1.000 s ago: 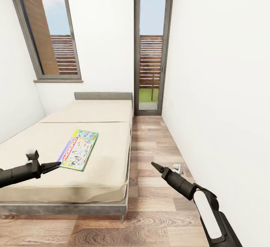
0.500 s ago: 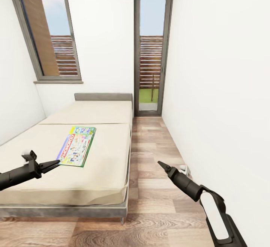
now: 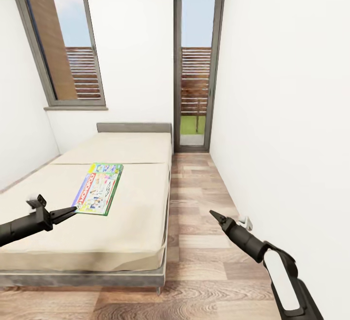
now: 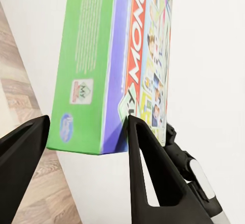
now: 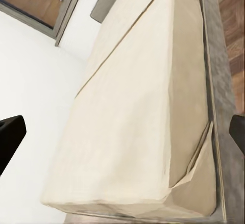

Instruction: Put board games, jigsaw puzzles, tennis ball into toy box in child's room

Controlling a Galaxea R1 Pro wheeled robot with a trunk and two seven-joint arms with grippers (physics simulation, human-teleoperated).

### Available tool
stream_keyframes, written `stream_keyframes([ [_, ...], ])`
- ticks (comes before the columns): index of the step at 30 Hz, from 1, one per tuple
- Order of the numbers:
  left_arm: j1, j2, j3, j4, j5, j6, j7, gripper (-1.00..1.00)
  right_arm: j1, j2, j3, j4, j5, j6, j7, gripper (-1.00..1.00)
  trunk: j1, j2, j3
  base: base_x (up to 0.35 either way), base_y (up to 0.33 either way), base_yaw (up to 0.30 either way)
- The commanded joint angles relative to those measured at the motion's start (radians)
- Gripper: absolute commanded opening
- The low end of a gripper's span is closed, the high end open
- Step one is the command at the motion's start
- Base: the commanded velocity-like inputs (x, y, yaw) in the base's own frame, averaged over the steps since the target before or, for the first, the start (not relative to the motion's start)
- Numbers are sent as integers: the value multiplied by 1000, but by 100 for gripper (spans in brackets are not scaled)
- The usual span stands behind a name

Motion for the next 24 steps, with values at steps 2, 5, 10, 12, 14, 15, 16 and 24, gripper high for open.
stream_keyframes([
  [2,0,0,0,0,2,8,0,-100,-7,-12,-5,35,74,6,4,100,-8,14,5,0,0,0],
  [5,0,0,0,-1,2,8,0,-100,-16,-25,-6,82,155,5,7,100,-19,35,15,0,0,0],
  [10,0,0,0,-1,0,8,0,-100,-19,-20,-6,88,190,8,1,100,-39,70,30,0,0,0],
  [12,0,0,0,-1,0,8,1,-100,-20,-20,-6,87,192,8,1,100,-46,84,37,0,0,0],
  [14,0,0,0,-1,0,8,2,-100,-20,-24,-7,93,191,8,0,100,-54,98,43,0,0,0],
  [15,0,0,0,-1,0,8,2,-100,-20,-24,-7,94,191,7,0,100,-58,105,46,0,0,0],
  [16,0,0,0,-1,0,8,2,-100,-20,-23,-7,95,192,5,0,100,-62,112,49,0,0,0],
  [24,0,0,0,-1,-1,8,4,-100,-20,-27,-6,108,198,-5,1,100,-92,168,74,0,0,0],
])
